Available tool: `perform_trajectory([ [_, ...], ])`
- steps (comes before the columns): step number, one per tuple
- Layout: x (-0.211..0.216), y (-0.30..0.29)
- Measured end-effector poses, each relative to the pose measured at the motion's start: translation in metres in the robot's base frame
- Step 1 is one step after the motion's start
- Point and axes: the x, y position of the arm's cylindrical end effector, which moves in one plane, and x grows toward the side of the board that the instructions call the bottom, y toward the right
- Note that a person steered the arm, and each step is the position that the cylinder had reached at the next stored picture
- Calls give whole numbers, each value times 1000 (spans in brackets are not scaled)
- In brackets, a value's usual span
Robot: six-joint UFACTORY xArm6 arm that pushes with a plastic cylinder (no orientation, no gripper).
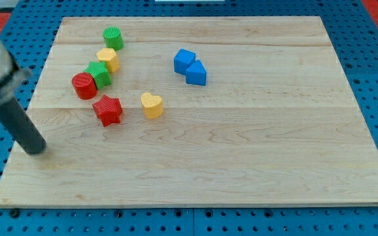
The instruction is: Move the red star slightly up
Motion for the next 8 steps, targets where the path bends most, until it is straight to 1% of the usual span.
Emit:
perform_trajectory([
  [1,-72,-36],
  [2,-131,-30],
  [3,-200,6],
  [4,-212,103],
  [5,-152,123],
  [6,-92,129],
  [7,-99,138],
  [8,-76,141],
])
